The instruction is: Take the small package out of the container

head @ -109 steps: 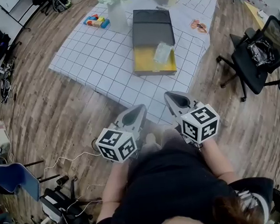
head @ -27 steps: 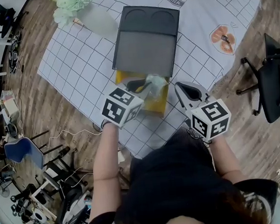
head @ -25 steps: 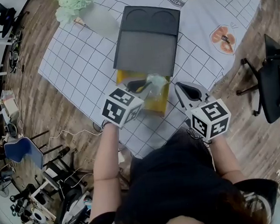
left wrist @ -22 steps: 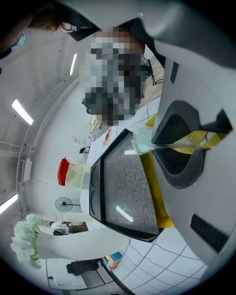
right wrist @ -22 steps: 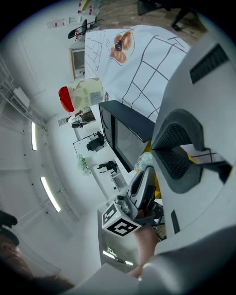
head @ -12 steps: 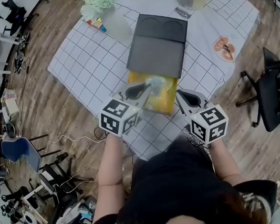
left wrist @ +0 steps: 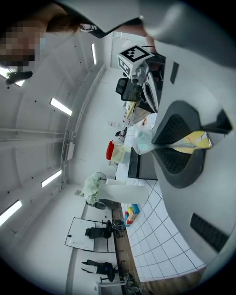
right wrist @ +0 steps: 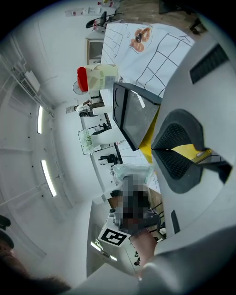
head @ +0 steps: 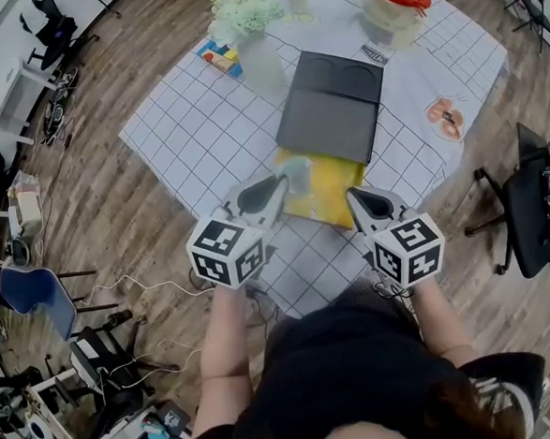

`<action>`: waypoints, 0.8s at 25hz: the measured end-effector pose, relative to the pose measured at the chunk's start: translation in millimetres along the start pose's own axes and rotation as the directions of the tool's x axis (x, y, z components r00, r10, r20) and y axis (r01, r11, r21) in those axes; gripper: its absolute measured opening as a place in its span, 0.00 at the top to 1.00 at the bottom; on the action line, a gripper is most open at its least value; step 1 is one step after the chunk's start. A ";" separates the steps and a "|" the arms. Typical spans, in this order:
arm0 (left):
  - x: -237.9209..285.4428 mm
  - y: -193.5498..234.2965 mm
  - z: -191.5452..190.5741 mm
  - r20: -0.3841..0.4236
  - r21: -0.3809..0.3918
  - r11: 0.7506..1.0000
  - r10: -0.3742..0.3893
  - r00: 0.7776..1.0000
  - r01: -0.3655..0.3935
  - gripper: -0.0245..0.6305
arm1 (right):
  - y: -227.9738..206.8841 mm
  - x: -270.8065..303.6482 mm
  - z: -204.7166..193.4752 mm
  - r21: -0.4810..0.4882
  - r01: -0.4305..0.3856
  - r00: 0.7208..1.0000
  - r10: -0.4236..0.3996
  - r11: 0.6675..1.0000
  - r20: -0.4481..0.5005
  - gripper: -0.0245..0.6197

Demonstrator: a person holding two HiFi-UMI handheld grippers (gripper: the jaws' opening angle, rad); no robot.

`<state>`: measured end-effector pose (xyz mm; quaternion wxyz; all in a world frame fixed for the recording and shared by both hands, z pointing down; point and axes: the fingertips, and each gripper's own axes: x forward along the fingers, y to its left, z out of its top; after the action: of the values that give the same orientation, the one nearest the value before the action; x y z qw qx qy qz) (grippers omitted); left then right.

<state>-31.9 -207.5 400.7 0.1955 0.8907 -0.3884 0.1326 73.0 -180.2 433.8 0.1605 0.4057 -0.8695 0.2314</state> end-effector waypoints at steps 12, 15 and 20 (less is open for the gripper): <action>-81.8 11.8 -5.2 0.094 -0.051 0.992 0.119 0.989 -0.114 0.89 | 50.3 -7.3 13.6 -0.064 0.000 1.000 0.002 0.998 0.028 0.94; -94.6 11.7 -12.2 0.103 -0.078 0.988 0.138 0.985 -0.130 0.89 | 57.2 -9.8 14.6 -0.073 0.006 1.000 -0.004 0.997 0.031 0.94; -114.8 13.9 -26.3 0.106 -0.106 0.983 0.161 0.981 -0.150 0.89 | 68.4 -9.9 9.8 -0.072 0.020 0.999 -0.017 0.997 0.034 0.94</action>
<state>-120.6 -130.8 382.9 0.2053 0.8531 -0.4733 0.0775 24.9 -140.6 402.3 0.1629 0.4115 -0.8760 0.1917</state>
